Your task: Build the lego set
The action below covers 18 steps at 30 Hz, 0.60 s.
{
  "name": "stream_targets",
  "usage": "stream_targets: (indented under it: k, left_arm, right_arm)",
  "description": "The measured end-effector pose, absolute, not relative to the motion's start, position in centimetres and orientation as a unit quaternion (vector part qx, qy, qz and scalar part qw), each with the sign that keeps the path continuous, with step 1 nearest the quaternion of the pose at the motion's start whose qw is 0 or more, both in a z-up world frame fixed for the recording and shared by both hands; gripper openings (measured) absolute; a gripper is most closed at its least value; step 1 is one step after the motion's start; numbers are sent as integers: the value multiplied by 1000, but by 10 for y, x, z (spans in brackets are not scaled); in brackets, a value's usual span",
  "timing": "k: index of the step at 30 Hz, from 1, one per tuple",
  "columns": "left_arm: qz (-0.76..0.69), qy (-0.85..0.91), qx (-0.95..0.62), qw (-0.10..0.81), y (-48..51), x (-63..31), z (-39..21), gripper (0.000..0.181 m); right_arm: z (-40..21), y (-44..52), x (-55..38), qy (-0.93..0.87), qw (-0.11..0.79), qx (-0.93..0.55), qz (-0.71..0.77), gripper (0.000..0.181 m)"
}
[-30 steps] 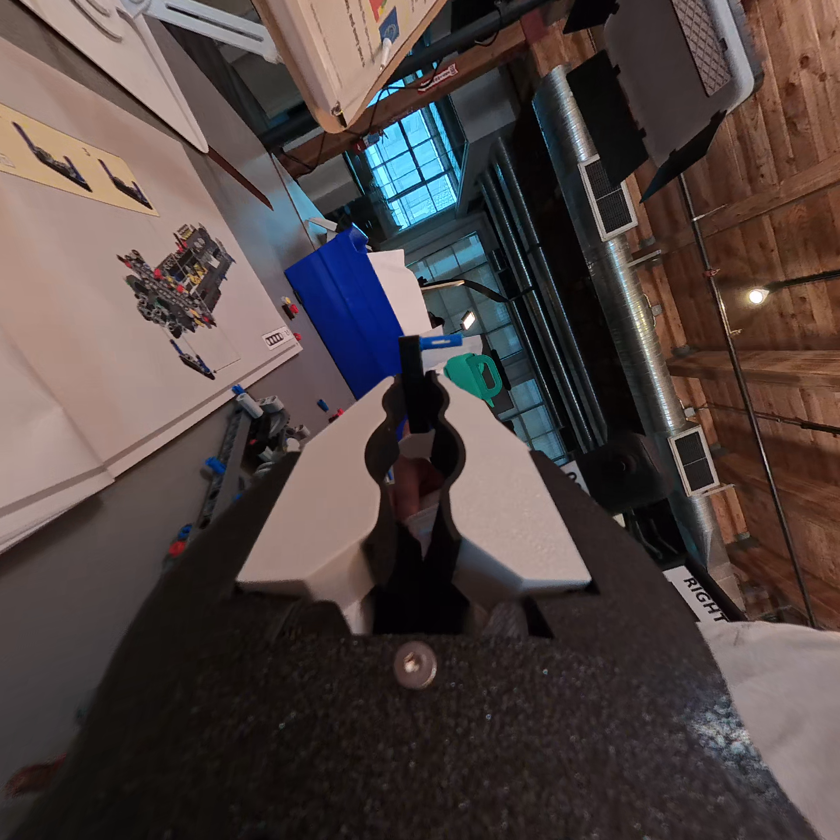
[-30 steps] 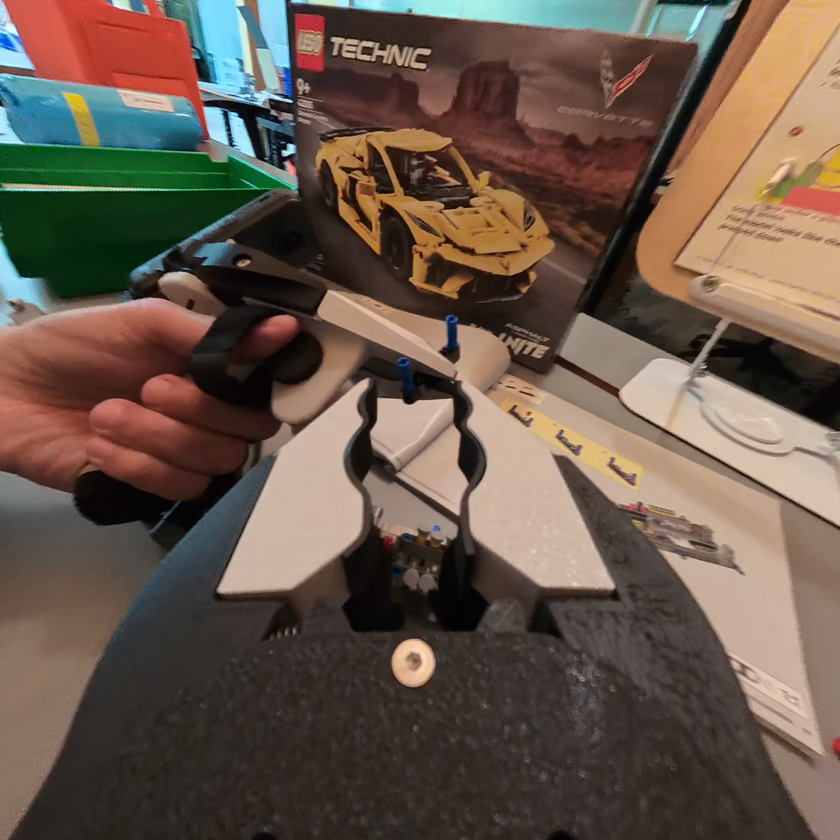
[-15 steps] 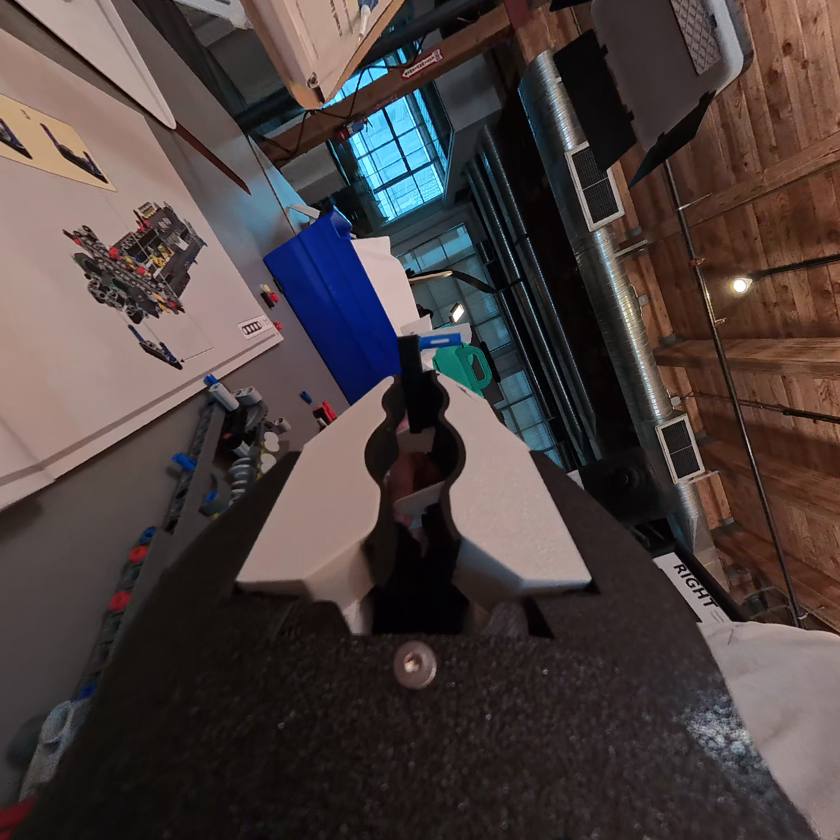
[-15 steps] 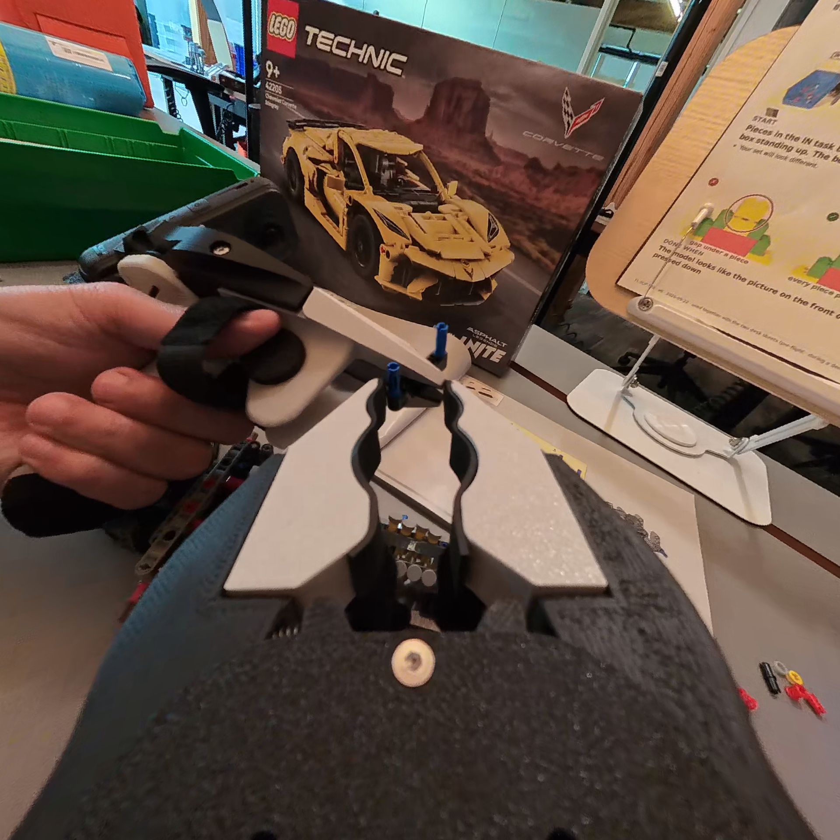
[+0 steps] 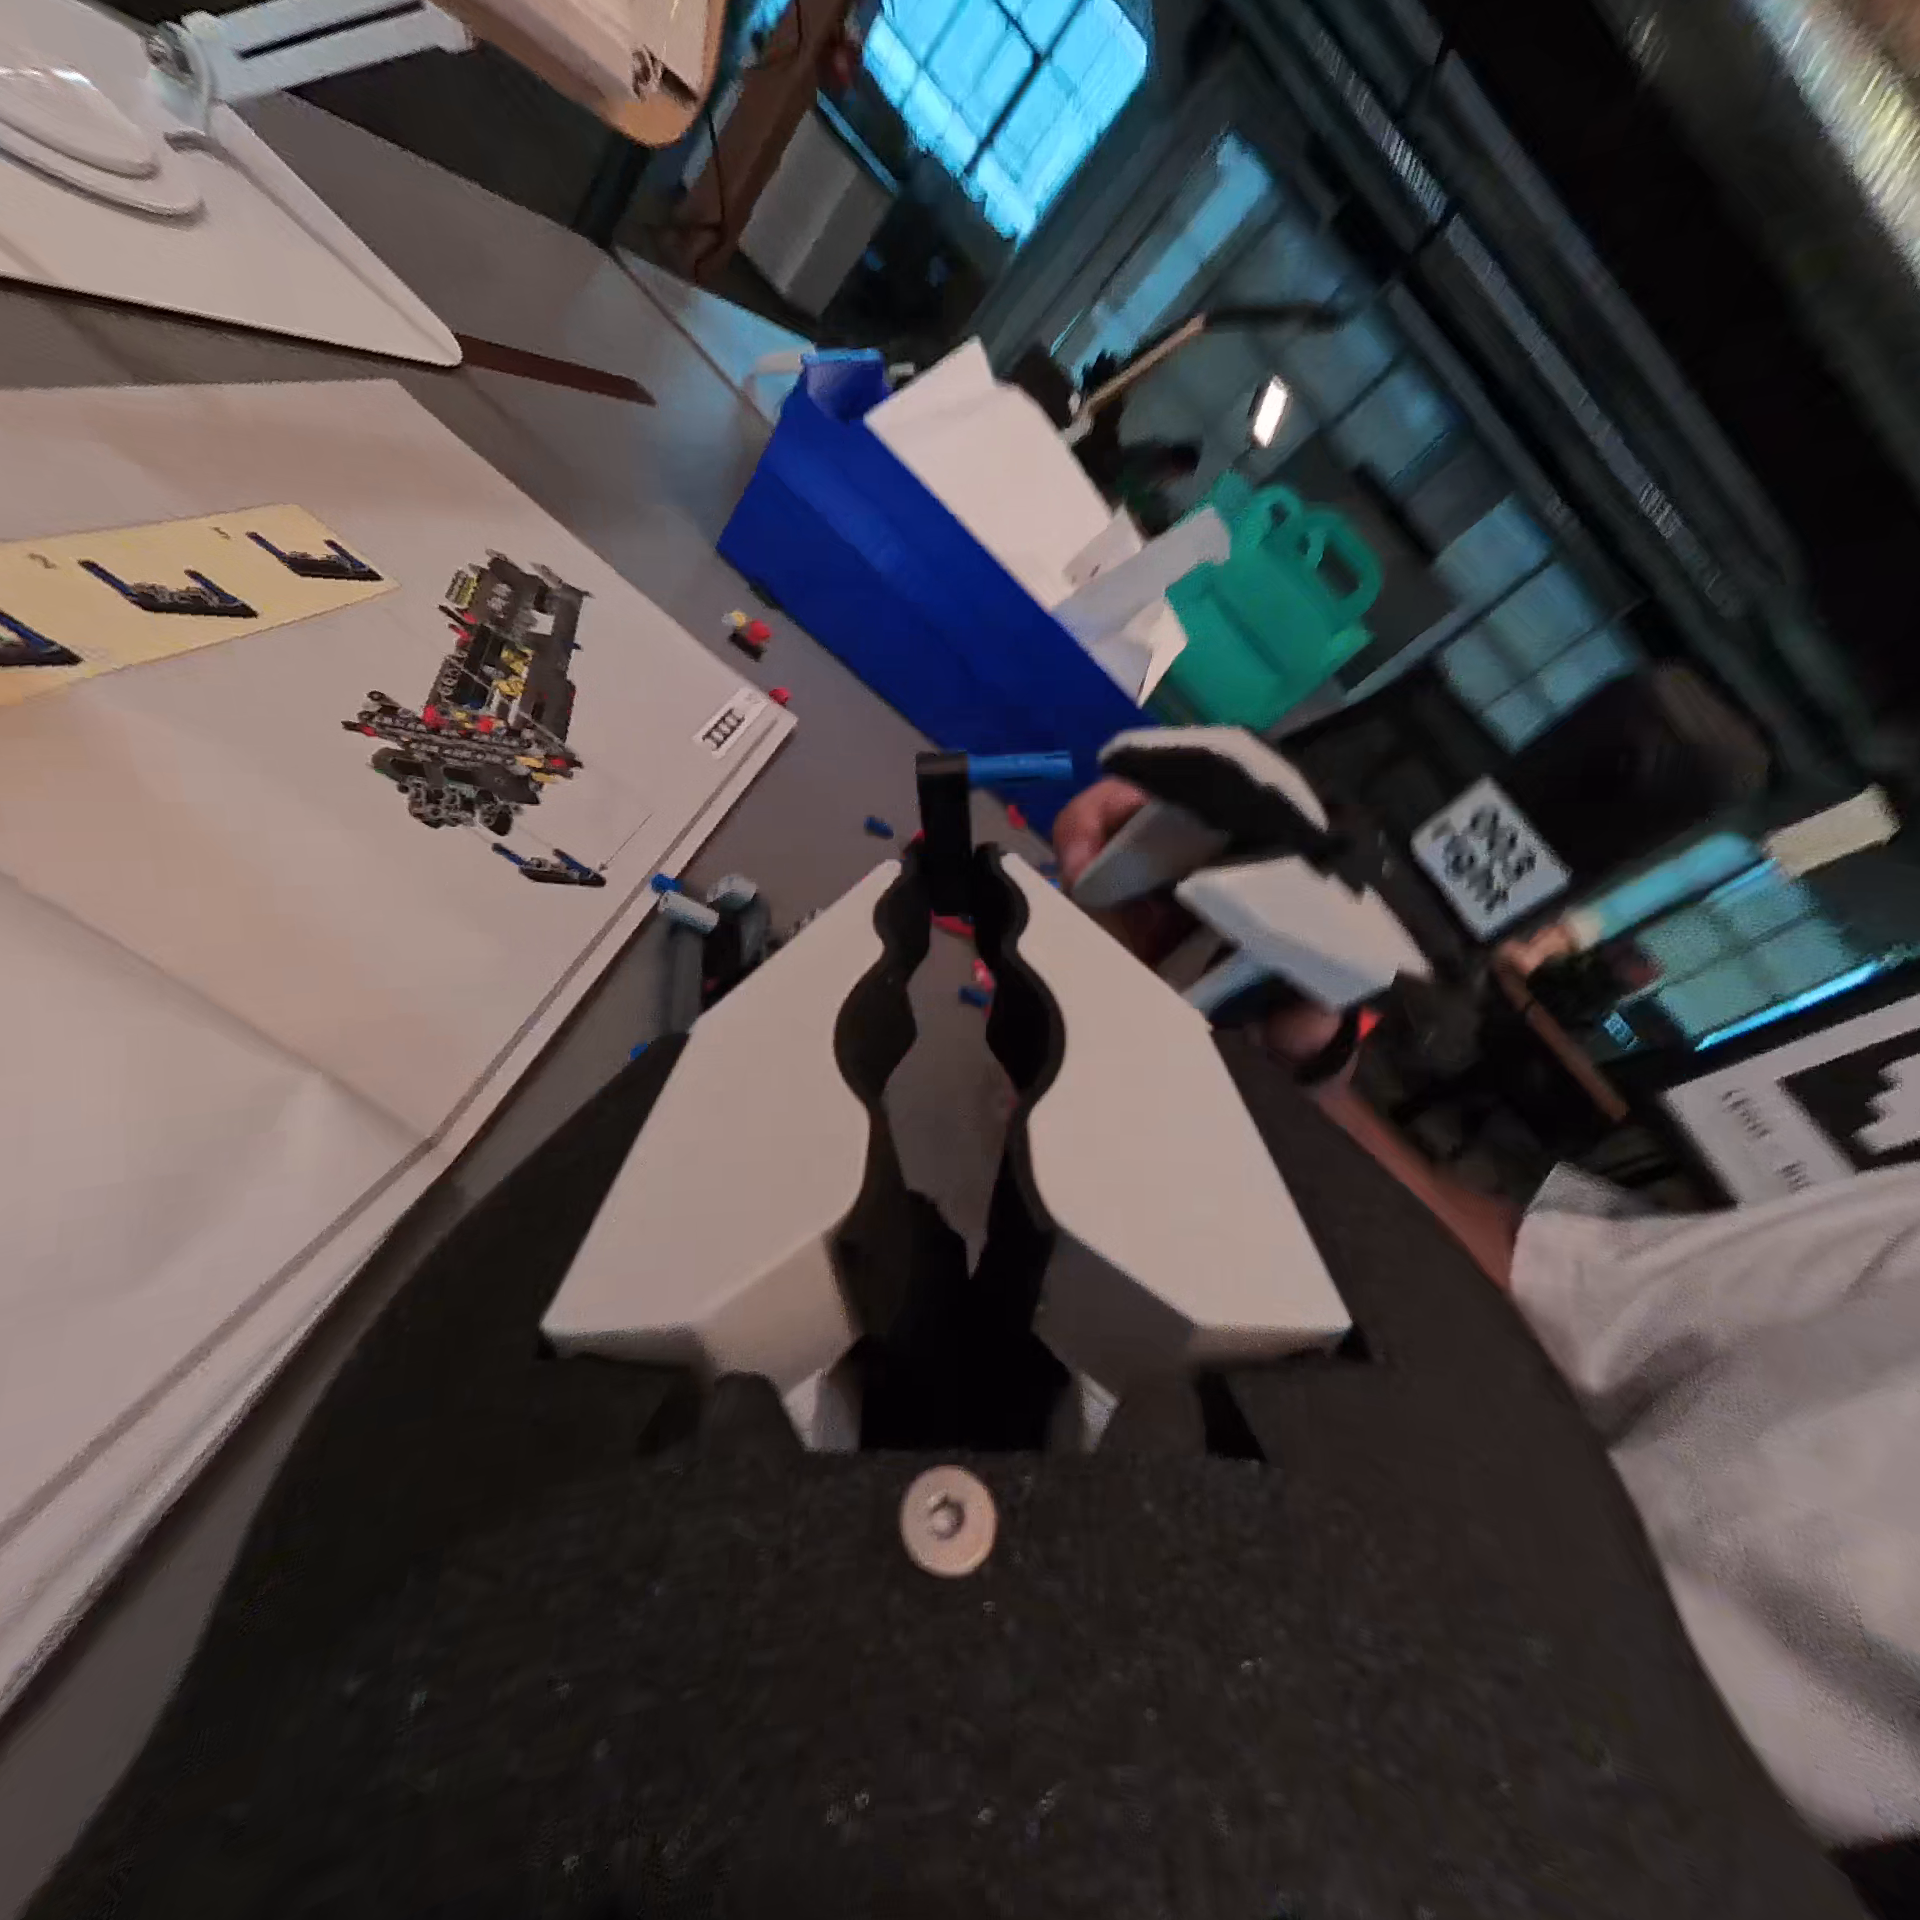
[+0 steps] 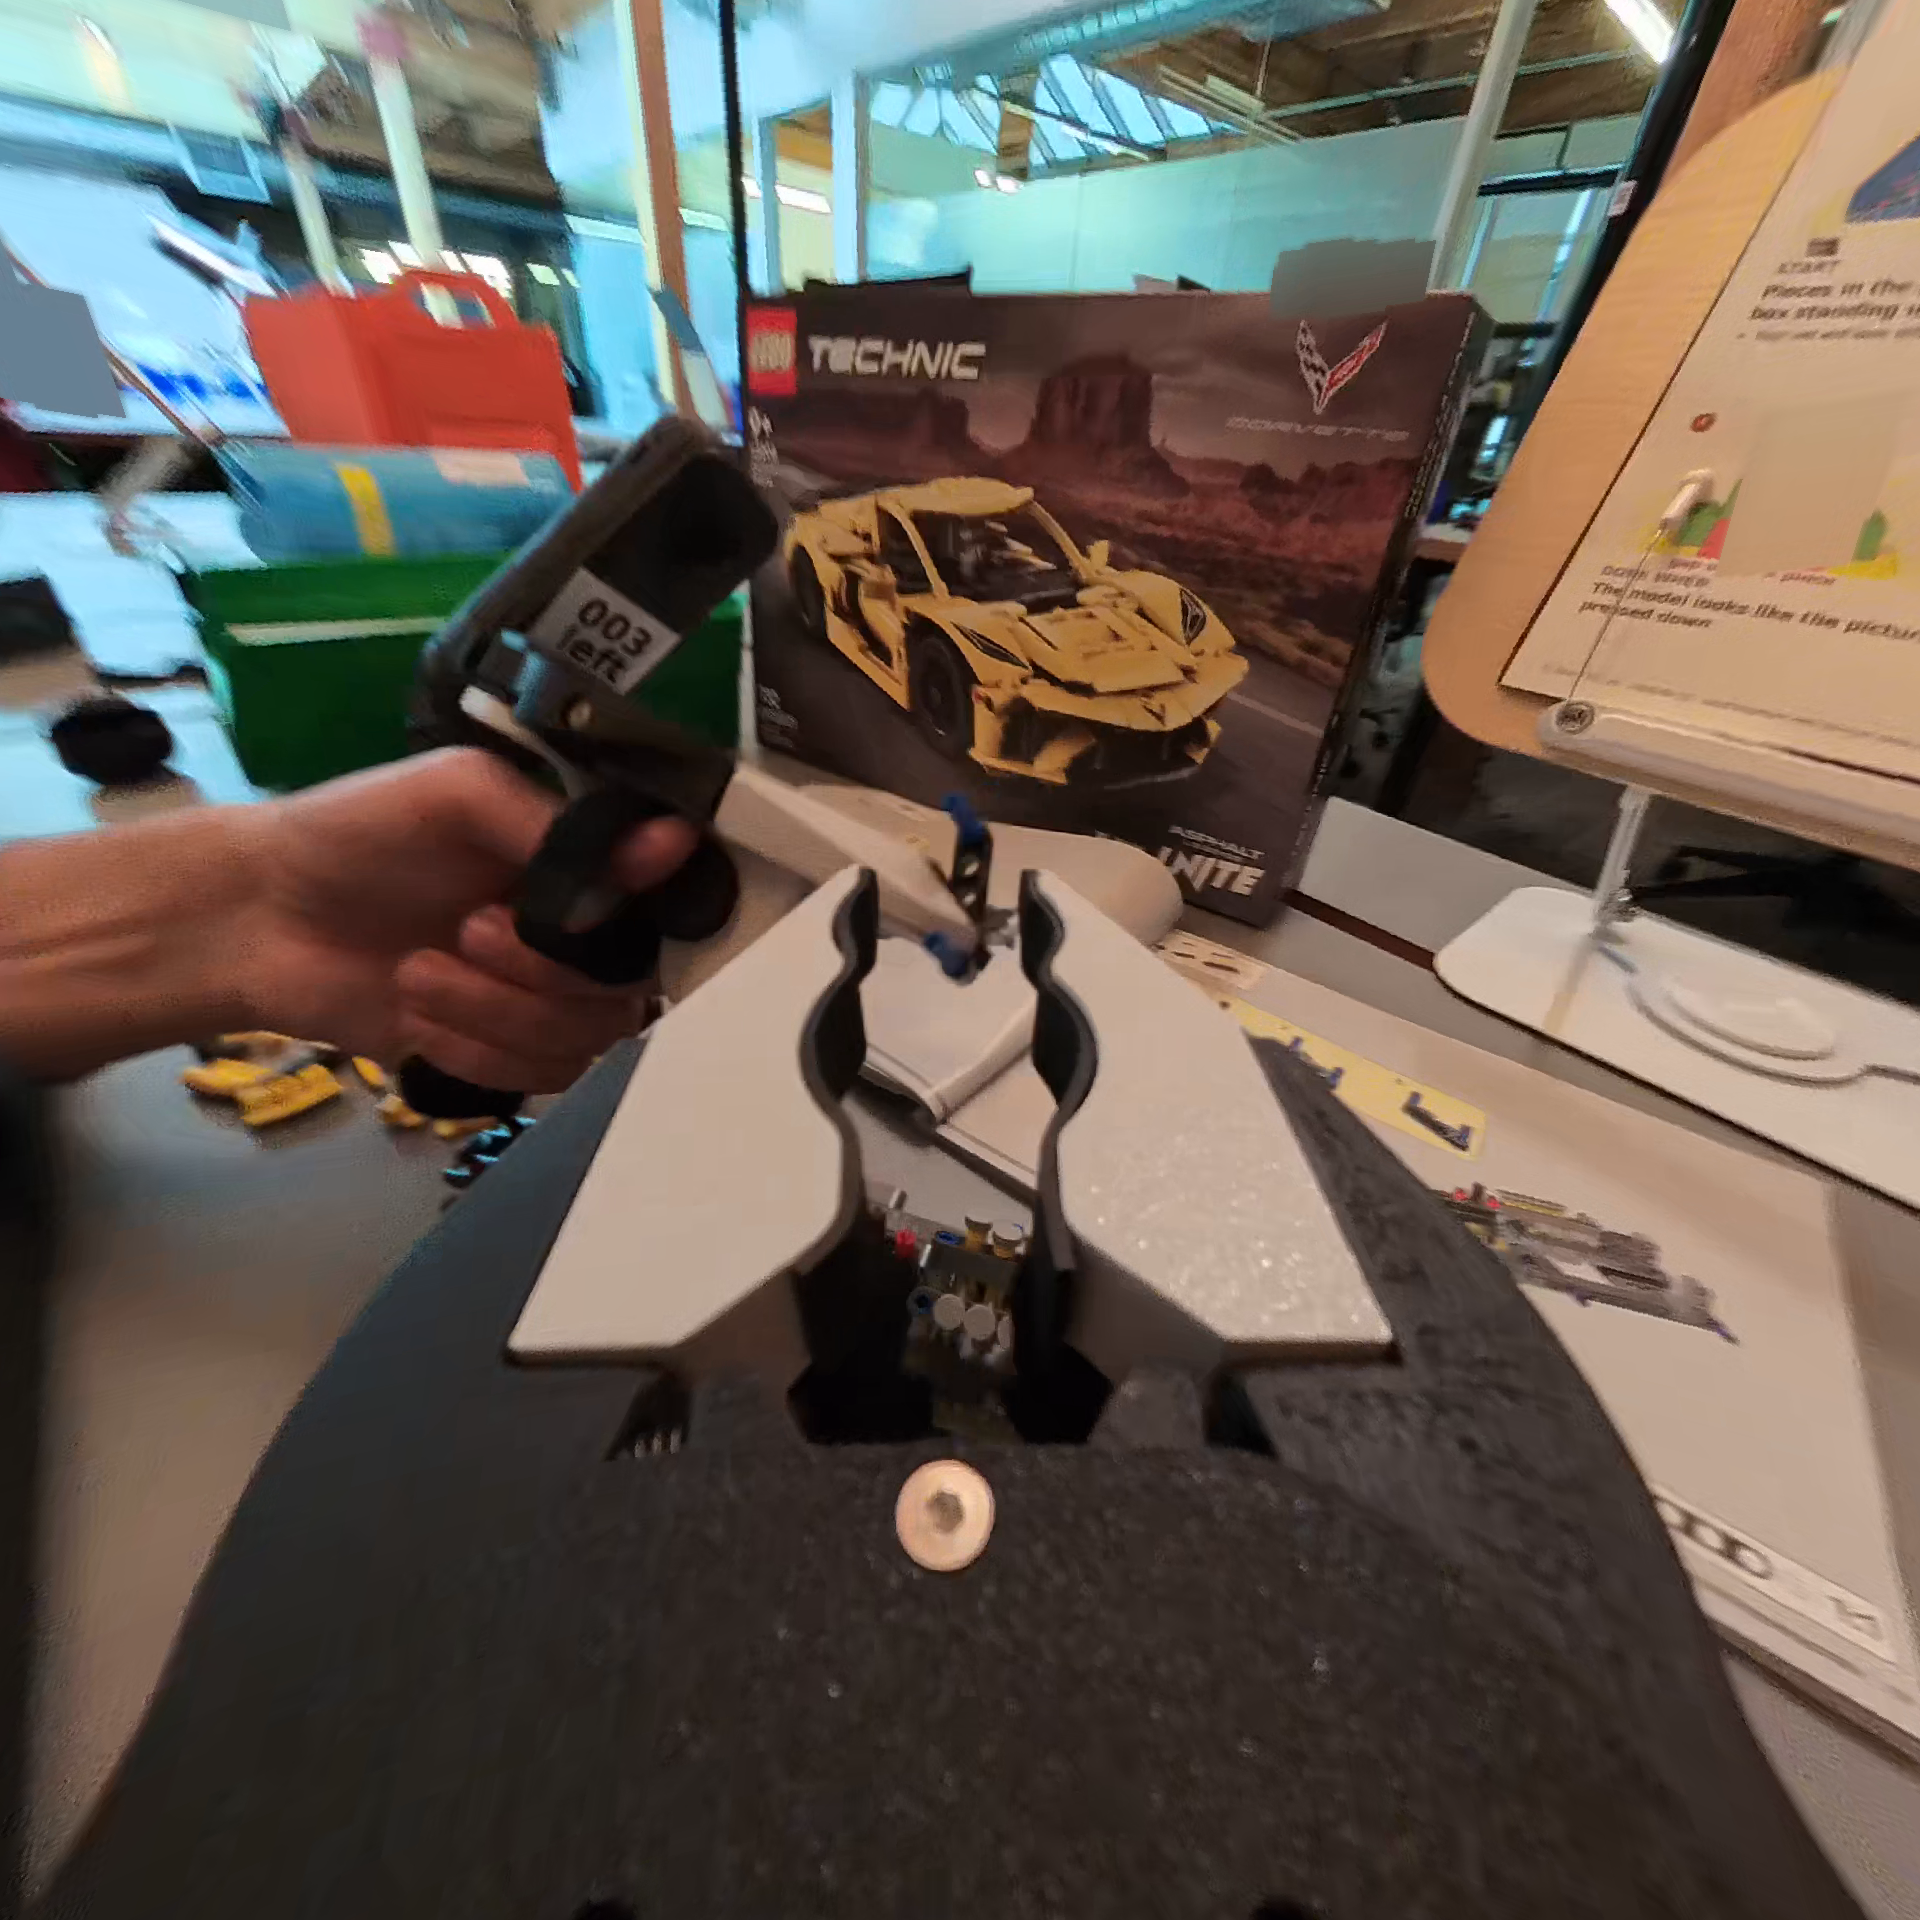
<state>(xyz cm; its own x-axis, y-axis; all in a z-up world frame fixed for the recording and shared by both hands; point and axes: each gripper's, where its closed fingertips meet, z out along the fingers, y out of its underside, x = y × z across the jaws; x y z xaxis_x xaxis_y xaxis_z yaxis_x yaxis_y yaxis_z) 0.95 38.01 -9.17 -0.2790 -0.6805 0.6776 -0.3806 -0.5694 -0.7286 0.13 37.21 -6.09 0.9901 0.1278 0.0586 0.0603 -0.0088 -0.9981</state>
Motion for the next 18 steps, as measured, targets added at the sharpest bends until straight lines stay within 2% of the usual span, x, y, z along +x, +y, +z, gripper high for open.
stream_targets:
  k: [3,6,7,11,18]
  left_arm:
    - [-606,519,-586,143,375,6,-103,7]
    - [-559,555,-588,183,369,10,-114,7]
    - [-545,565,-588,195,367,11,-118,7]
    - [-500,598,-571,257,361,15,-121,7]
    - [-399,638,-547,366,370,17,-125,6]
  right_arm:
    - [-60,367,6,-45,694,-706,131,34]
    - [-78,375,-2,-65,654,-740,143,40]
    - [-79,377,-5,-68,652,-742,137,39]
    - [-90,385,7,-37,640,-763,82,12]
    - [-95,382,19,63,612,-771,165,5]
